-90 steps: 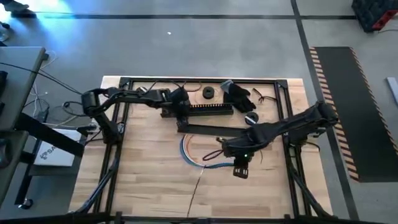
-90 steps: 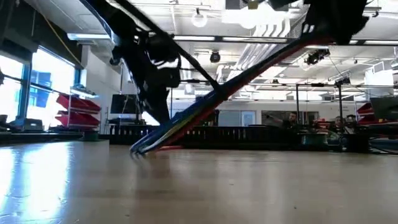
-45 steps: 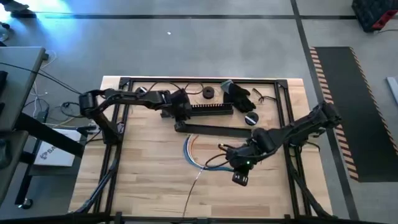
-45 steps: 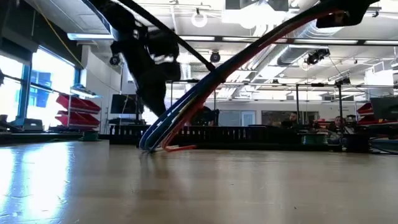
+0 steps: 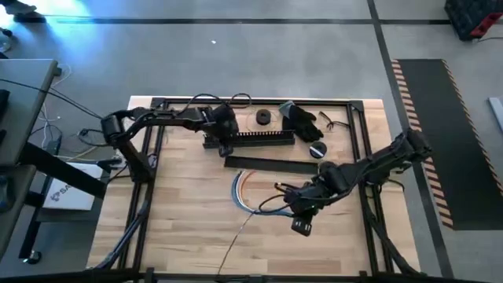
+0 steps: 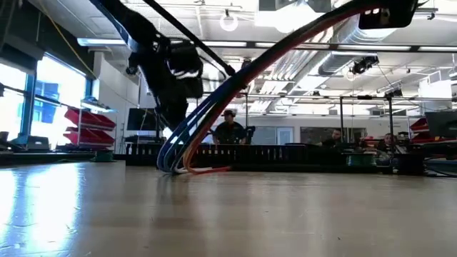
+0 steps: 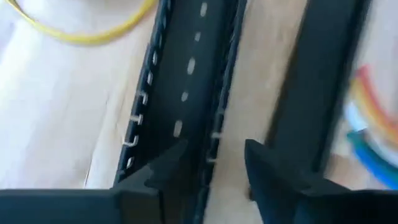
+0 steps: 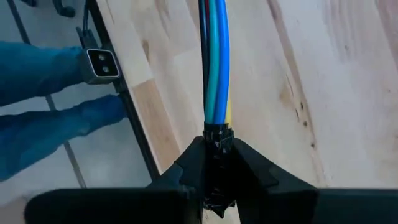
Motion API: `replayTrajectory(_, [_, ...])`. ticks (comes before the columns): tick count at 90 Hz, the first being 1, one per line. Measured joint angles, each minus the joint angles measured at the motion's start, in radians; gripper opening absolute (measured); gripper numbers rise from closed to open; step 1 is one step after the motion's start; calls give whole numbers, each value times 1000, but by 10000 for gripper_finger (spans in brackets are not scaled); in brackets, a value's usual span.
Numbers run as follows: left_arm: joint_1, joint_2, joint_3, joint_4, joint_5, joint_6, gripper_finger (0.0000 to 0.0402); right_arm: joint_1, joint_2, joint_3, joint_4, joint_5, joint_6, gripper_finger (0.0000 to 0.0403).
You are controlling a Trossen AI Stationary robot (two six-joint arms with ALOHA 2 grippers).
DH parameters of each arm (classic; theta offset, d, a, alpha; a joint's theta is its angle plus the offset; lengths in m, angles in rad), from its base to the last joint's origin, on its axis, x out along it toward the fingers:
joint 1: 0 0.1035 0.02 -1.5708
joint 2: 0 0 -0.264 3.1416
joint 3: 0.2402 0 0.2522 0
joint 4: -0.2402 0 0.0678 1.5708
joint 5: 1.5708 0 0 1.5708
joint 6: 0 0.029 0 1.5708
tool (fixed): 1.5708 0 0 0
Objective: Ziptie cables
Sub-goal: Put the ziptied cables into the black cable duct
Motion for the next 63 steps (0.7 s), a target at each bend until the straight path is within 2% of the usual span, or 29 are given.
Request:
replayTrajectory(7, [-7,30,-1,-1,-49,19,148,1,0,0,3,-2,22,34])
replayTrajectory(13, [-9,43,-1,1,-54,27,128,6,0,0,8,-3,43,34])
replayTrajectory(27, [-24,41,-1,1,-40,56,28,21,0,2,29,2,91,34])
replayTrajectory(31, [-30,35,-1,-1,-39,66,12,26,0,13,25,8,102,33])
replayTrajectory(44, [-55,-7,29,-64,-52,117,2,48,0,69,-1,57,122,32])
replayTrajectory(63, [-124,-157,147,-287,-111,136,1,86,0,232,-123,80,95,31])
